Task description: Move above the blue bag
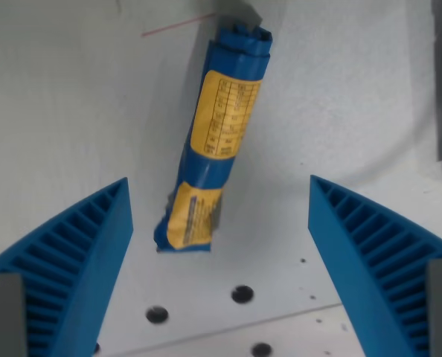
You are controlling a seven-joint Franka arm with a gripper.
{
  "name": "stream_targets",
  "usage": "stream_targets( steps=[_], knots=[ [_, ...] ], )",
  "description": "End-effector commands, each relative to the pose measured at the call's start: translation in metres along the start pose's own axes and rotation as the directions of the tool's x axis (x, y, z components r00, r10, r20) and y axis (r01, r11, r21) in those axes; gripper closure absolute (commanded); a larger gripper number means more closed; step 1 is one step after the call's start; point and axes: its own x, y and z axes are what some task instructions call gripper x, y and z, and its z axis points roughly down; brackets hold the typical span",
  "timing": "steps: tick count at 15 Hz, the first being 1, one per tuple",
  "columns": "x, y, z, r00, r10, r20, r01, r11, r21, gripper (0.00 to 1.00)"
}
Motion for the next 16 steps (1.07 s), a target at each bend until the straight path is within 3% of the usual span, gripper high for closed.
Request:
stream_targets(
  steps=[1,9,16],
  knots=[
    [-0.005,-0.003,0.011,0.969,0.230,-0.090,-0.229,0.973,0.025,0.00],
    [-0.007,-0.005,0.037,0.957,0.275,-0.095,-0.273,0.961,0.033,0.00],
    [-0.009,-0.005,0.048,0.963,0.253,-0.096,-0.251,0.967,0.030,0.00]
  ],
)
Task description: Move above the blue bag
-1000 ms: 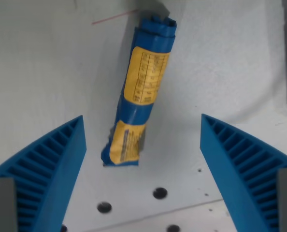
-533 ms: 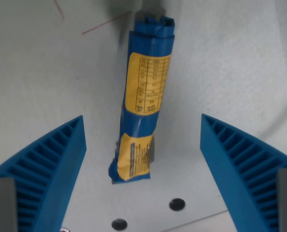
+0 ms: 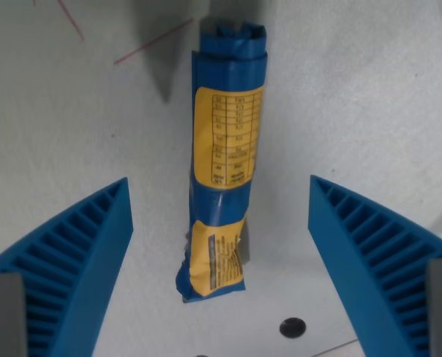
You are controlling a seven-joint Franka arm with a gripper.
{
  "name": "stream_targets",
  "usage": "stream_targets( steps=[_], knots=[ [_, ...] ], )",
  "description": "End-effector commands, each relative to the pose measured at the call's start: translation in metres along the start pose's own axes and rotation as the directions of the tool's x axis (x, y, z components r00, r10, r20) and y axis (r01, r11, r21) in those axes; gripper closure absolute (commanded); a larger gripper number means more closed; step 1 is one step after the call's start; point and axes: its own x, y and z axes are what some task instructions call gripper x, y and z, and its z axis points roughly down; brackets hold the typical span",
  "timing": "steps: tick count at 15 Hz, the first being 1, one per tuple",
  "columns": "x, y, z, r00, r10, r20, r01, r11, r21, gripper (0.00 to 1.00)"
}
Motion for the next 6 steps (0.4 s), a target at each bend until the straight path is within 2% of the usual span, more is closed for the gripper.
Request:
stream_targets(
  steps=[1,6],
  knots=[
    [-0.0065,0.0000,0.0047,0.993,0.068,-0.093,-0.066,0.998,0.025,0.00],
    [-0.0074,0.0007,0.0061,0.994,0.048,-0.098,-0.045,0.999,0.026,0.00]
  ],
)
